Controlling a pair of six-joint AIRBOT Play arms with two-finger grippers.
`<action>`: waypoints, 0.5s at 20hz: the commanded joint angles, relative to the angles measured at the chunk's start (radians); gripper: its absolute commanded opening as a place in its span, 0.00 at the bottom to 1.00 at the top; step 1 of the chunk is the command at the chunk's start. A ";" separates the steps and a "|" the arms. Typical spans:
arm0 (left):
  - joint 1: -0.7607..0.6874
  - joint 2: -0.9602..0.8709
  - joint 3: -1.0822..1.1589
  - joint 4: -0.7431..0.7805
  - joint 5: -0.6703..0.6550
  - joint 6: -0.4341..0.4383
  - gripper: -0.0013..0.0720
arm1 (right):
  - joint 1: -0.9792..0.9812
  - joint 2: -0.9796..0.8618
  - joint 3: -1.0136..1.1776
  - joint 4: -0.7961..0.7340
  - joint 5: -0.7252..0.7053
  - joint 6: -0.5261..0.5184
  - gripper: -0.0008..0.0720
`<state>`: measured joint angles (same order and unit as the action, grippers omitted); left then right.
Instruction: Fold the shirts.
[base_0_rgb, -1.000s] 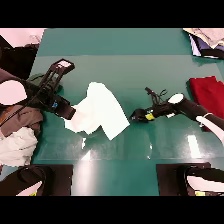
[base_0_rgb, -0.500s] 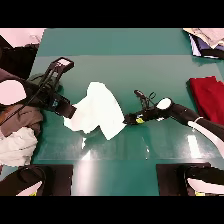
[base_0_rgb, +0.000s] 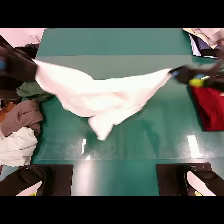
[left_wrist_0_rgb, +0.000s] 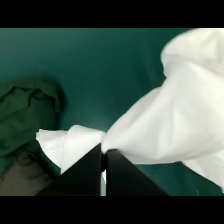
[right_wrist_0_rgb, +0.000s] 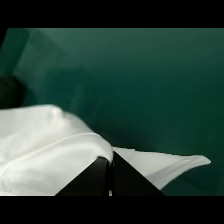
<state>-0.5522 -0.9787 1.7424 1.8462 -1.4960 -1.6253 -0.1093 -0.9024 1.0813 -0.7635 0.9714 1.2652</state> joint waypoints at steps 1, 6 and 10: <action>0.000 0.000 0.171 0.031 -0.002 0.011 0.05 | -0.171 0.102 0.217 -0.052 0.119 0.017 0.04; 0.000 0.002 0.399 0.018 -0.026 0.029 0.04 | -0.324 0.167 0.500 -0.053 0.193 0.017 0.04; 0.000 0.049 0.422 -0.122 -0.023 0.029 0.04 | -0.431 0.184 0.682 -0.054 0.237 0.017 0.04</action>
<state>-0.5522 -0.9531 2.1250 1.8145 -1.5185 -1.5993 -0.4644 -0.7338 1.6333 -0.8127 1.1641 1.2800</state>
